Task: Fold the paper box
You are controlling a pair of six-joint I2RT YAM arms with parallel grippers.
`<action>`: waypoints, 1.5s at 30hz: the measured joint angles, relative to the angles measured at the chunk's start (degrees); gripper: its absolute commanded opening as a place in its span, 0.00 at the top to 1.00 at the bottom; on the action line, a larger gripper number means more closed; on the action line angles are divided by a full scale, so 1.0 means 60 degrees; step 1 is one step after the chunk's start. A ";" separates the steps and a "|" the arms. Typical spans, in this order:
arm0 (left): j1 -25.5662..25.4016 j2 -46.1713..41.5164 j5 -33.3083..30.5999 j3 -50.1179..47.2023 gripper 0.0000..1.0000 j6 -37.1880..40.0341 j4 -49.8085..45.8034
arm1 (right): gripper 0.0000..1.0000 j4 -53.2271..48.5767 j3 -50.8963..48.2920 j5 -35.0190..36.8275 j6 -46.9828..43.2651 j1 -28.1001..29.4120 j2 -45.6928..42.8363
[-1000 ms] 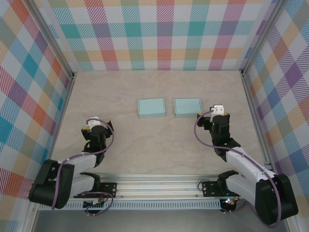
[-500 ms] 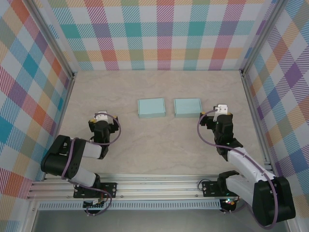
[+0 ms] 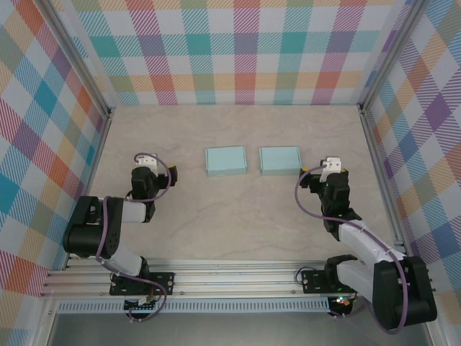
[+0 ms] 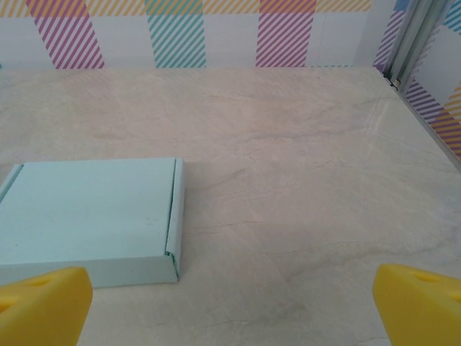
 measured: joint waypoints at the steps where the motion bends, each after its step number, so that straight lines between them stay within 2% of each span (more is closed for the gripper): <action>1: -0.0004 0.0007 0.0098 0.0000 0.00 -0.0015 -0.0055 | 0.00 0.0102 0.0000 -0.0044 -0.0029 -0.0055 0.0069; 16: 0.0000 0.0011 0.0339 0.0000 0.00 -0.0073 -0.0244 | 0.00 0.2473 -0.0062 -0.1249 -0.0142 -0.1126 0.2251; 31: 0.0000 0.0011 0.0335 0.0000 0.00 -0.0073 -0.0244 | 0.00 0.4739 -0.0248 -0.2568 -0.0226 -0.1249 0.4539; 38: -0.0004 0.0011 0.0339 0.0000 0.00 -0.0073 -0.0244 | 0.00 0.4350 0.0102 -0.3417 -0.0302 -0.1417 0.4707; 45: -0.0004 0.0011 0.0339 0.0000 0.00 -0.0073 -0.0244 | 0.00 0.4044 0.0561 -0.4550 -0.0280 -0.2036 0.4707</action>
